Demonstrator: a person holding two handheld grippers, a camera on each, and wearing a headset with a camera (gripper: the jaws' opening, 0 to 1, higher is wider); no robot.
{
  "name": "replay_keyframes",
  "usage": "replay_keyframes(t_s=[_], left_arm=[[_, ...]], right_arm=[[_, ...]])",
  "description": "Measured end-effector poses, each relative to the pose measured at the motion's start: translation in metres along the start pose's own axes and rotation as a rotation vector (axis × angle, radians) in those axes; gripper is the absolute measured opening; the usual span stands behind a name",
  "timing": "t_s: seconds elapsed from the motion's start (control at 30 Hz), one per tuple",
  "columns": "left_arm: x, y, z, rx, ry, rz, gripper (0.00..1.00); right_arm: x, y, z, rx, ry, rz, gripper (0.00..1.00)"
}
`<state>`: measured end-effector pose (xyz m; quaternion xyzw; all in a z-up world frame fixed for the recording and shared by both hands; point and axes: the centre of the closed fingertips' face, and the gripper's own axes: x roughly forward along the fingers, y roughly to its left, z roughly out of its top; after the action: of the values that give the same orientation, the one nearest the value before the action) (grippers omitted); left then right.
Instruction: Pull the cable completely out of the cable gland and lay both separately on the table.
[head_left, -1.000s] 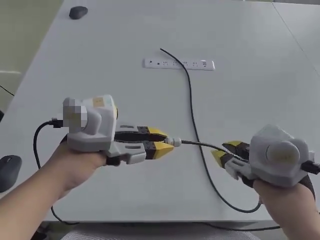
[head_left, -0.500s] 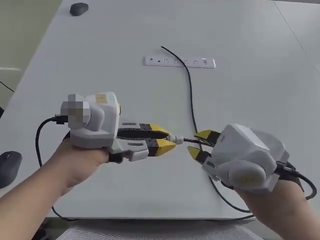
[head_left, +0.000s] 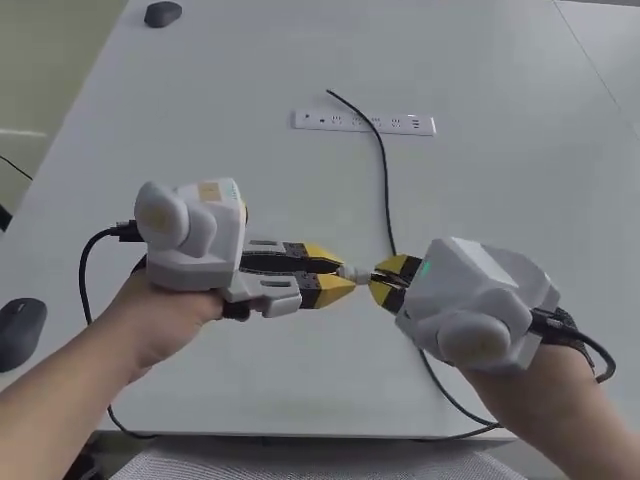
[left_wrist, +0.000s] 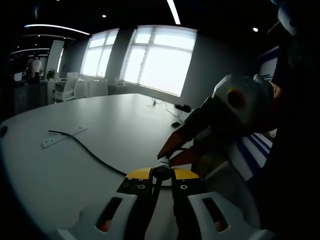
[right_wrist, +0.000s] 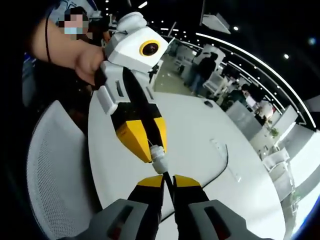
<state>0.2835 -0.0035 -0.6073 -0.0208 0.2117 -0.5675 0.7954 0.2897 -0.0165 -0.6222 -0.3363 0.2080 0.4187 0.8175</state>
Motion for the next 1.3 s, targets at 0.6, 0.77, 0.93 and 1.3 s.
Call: replay_keyframes(t_s=[0.6, 0.77, 0.93, 1.3], left_arm=[[-0.001, 0.004, -0.001, 0.008, 0.004, 0.01, 0.15], [-0.002, 0.004, -0.002, 0.005, 0.005, 0.012, 0.15], [-0.002, 0.004, -0.003, 0.003, 0.007, 0.012, 0.15], [-0.003, 0.005, -0.001, 0.006, 0.004, 0.014, 0.15]], right_arm=[[0.001, -0.01, -0.025, 0.277, 0.012, 0.001, 0.01], [0.001, -0.014, -0.035, 0.351, 0.019, -0.004, 0.01], [0.002, -0.016, -0.044, 0.392, 0.026, -0.011, 0.01], [0.005, -0.022, -0.065, 0.509, 0.058, -0.03, 0.01]])
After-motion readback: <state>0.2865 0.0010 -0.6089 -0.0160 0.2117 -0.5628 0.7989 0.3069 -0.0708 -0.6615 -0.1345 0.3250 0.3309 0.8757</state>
